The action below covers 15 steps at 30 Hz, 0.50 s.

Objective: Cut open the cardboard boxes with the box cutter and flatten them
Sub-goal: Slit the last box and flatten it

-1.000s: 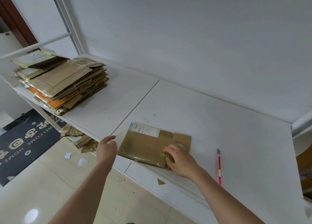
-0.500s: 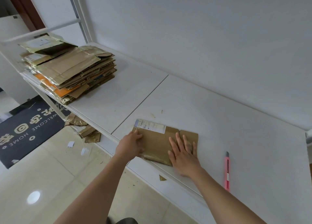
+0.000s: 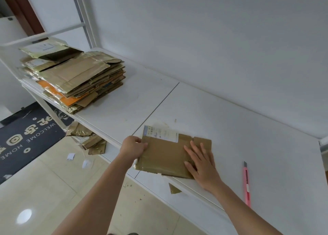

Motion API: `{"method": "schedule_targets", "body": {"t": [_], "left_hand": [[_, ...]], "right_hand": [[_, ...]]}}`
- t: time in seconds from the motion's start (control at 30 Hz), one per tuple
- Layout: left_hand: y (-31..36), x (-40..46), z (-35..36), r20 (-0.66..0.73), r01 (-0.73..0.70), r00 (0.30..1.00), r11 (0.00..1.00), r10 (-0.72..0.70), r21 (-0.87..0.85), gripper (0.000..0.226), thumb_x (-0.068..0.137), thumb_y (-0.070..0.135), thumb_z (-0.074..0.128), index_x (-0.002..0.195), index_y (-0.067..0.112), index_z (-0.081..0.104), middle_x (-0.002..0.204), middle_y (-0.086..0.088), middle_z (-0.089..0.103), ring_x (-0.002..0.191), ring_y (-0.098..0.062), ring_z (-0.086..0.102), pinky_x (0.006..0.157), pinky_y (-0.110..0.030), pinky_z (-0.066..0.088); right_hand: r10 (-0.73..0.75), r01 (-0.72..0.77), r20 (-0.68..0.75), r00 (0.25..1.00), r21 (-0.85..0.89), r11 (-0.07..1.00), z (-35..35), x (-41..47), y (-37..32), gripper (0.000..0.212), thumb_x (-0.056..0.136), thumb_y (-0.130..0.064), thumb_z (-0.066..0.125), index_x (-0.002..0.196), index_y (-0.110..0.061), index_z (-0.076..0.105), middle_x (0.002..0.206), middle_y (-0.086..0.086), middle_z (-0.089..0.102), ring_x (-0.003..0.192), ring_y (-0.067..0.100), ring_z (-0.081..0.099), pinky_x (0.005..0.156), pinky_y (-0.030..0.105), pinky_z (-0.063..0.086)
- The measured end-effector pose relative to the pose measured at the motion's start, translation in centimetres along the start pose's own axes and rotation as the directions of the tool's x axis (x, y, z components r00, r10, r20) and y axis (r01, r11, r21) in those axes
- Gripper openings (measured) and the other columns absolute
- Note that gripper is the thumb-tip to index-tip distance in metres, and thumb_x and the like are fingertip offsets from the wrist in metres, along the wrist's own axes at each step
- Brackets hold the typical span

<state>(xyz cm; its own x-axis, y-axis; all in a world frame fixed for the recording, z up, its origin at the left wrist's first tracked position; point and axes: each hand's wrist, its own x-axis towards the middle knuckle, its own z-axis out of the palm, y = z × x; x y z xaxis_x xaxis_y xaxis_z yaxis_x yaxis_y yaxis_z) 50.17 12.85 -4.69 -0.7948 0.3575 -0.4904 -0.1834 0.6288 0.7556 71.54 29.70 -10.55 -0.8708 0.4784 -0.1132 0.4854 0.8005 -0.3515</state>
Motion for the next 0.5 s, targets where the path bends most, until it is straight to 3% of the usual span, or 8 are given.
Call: {"method": "schedule_targets", "body": {"t": [0.07,0.17,0.23,0.33,0.4,0.43,0.5], "left_hand": [[0.2,0.2,-1.0,-0.054,0.013,0.998,0.995,-0.019,-0.097,0.013,0.092,0.011,0.064,0.080,0.005,0.063,0.087,-0.009,0.066,0.074,-0.023,0.059,0.068,-0.035,0.051],[0.6,0.9,-4.3,-0.076,0.045,0.994,0.948,-0.073,-0.314,0.014,0.094,0.010,0.062,0.091,-0.004,0.064,0.091,-0.016,0.064,0.077,-0.028,0.058,0.079,-0.042,0.055],[0.7,1.4,-7.1,-0.065,0.036,0.996,0.913,-0.068,-0.406,0.014,0.095,0.010,0.062,0.093,-0.003,0.063,0.091,-0.016,0.065,0.078,-0.028,0.060,0.080,-0.044,0.056],[0.8,2.2,-11.1,-0.065,0.006,0.997,0.848,-0.047,-0.529,0.016,0.095,0.011,0.062,0.081,0.005,0.058,0.079,-0.010,0.064,0.068,-0.022,0.060,0.062,-0.033,0.054],[0.7,2.6,-13.7,-0.057,-0.006,0.998,0.810,-0.033,-0.586,0.020,0.095,0.013,0.064,0.077,0.009,0.055,0.071,-0.005,0.062,0.057,-0.016,0.057,0.051,-0.025,0.049],[0.6,2.7,-15.0,-0.043,-0.010,0.999,0.799,-0.020,-0.601,0.020,0.094,0.014,0.065,0.078,0.009,0.054,0.069,-0.005,0.061,0.053,-0.014,0.056,0.049,-0.024,0.048],[0.4,2.9,-17.6,-0.002,-0.012,1.000,0.789,0.014,-0.615,0.012,0.093,0.012,0.066,0.085,0.007,0.058,0.074,-0.008,0.065,0.054,-0.015,0.059,0.051,-0.025,0.051]], "right_hand": [[0.095,-0.079,-0.223,0.970,0.083,0.993,-0.6,0.6,-2.1,0.059,0.102,-0.046,0.040,0.154,-0.039,0.014,0.163,-0.012,-0.007,0.151,0.017,-0.016,0.118,0.044,-0.011],[0.366,-0.209,-0.437,0.822,0.367,0.906,-2.3,2.6,-7.0,0.065,0.095,-0.034,0.061,0.153,-0.026,0.031,0.164,0.012,0.007,0.151,0.034,0.003,0.119,0.058,0.013],[0.495,-0.204,-0.380,0.781,0.595,0.778,-3.6,4.3,-10.6,0.070,0.093,-0.032,0.064,0.153,-0.029,0.028,0.162,0.017,0.004,0.146,0.039,0.014,0.111,0.058,0.031],[0.501,-0.110,-0.299,0.812,0.765,0.635,-4.6,6.7,-16.0,0.076,0.094,-0.032,0.063,0.152,-0.039,0.015,0.160,0.013,0.006,0.134,0.033,0.042,0.102,0.053,0.047],[0.440,0.001,-0.273,0.855,0.851,0.525,-4.7,8.1,-19.7,0.079,0.094,-0.028,0.064,0.150,-0.046,0.013,0.153,0.006,0.020,0.107,0.015,0.066,0.088,0.043,0.058],[0.408,0.043,-0.268,0.873,0.875,0.482,-4.6,8.9,-21.6,0.078,0.093,-0.024,0.065,0.148,-0.048,0.015,0.146,0.002,0.029,0.093,0.009,0.070,0.081,0.038,0.061],[0.386,0.073,-0.296,0.874,0.864,0.498,-4.0,10.5,-25.0,0.071,0.093,-0.020,0.066,0.145,-0.043,0.024,0.135,0.000,0.046,0.084,0.009,0.070,0.076,0.037,0.061]]}}
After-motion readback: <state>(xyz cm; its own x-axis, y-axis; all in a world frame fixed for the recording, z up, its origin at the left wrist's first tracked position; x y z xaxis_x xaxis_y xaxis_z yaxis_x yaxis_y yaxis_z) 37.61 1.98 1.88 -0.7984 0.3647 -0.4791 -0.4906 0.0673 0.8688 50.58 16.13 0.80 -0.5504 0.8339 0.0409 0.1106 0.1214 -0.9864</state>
